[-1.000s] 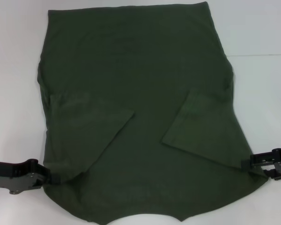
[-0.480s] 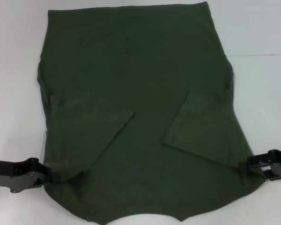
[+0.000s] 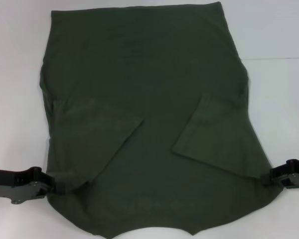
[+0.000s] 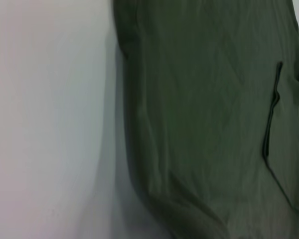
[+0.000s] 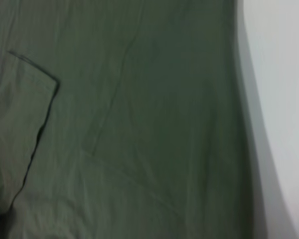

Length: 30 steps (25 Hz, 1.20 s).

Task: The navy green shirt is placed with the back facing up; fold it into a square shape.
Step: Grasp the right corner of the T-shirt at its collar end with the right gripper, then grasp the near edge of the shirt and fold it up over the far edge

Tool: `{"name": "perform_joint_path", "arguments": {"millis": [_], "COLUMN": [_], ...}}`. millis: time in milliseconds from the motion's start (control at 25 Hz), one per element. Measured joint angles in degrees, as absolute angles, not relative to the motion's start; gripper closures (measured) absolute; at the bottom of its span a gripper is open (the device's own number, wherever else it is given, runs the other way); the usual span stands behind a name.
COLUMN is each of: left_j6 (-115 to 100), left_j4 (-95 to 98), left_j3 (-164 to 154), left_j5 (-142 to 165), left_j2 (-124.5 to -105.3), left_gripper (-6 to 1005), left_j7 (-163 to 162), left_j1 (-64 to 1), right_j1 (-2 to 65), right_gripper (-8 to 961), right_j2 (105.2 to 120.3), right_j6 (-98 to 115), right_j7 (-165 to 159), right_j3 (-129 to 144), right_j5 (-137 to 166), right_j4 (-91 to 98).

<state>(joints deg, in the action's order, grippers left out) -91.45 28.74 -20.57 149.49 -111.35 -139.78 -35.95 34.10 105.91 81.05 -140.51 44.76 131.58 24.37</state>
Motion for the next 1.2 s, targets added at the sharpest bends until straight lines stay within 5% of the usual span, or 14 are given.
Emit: {"name": "perform_joint_path", "arguments": {"millis": [280,600,1200], "left_j6": [-91.47,-91.52,-104.76], "left_j4": [28.83,28.93,32.29], "left_j3": [-20.57,-20.57,-18.44], "left_j5": [149.49,149.49,149.50], "left_j2": [-111.26,-111.08,-109.53], "left_gripper": [971,972,972], "left_j7": [-140.00,-140.01,-137.52], "left_j1": [-36.00,-36.11,-35.41], "right_j1": [34.04,33.88,29.64], "right_gripper": [769,923,923], "right_j2": [105.87,105.87,103.91], "right_j6": [81.05,80.94,93.67], "right_j7": [-138.26,-136.65,-130.48], "right_j3": [44.26,43.79,38.72], "right_j5": [131.46,131.50,131.47], "right_j4": [24.54,24.70,28.41]}}
